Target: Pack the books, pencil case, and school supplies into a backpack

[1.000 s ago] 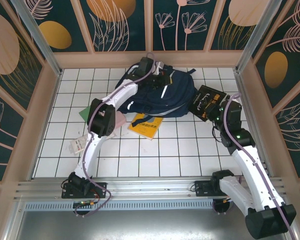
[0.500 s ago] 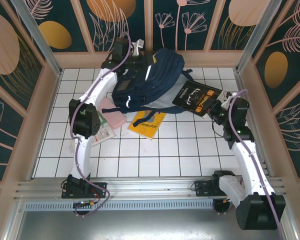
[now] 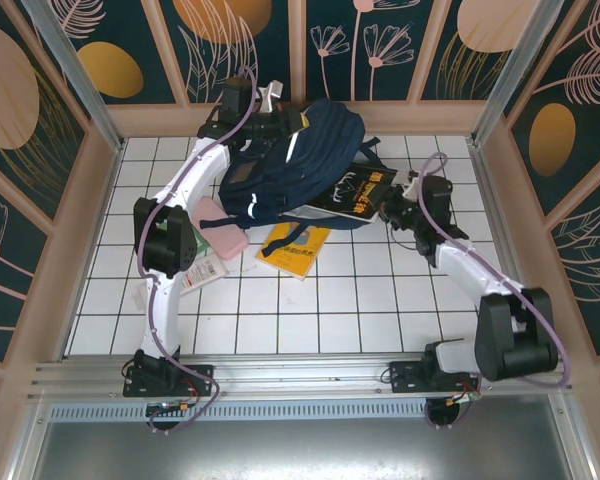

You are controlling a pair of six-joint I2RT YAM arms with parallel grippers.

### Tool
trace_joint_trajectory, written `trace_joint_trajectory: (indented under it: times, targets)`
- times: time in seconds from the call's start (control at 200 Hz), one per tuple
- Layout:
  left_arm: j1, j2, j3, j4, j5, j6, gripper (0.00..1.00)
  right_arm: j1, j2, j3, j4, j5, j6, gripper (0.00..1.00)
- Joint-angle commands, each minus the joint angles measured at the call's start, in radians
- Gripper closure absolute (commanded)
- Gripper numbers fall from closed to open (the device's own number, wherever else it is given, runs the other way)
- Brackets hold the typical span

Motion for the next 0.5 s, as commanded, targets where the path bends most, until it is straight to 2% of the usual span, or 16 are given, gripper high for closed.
trace_joint_trajectory:
  times: [0.0,0.205,0.43,0.495]
  targets:
    - [0.013,-0.085,0.015,0.122,0.044,-0.010,1.00,0.031,0.049,0.081,0.195,0.009,0.011,1.00]
    - [0.018,-0.091,0.015,0.123,0.041,-0.007,1.00,0.069,0.225,0.156,0.297,-0.026,0.046,1.00]
    - [0.024,-0.078,0.029,0.126,0.035,-0.009,1.00,0.166,0.381,0.269,0.319,0.031,0.096,1.00]
    - [0.027,-0.073,0.033,0.126,0.034,-0.010,1.00,0.199,0.438,0.312,0.308,0.057,0.117,0.94]
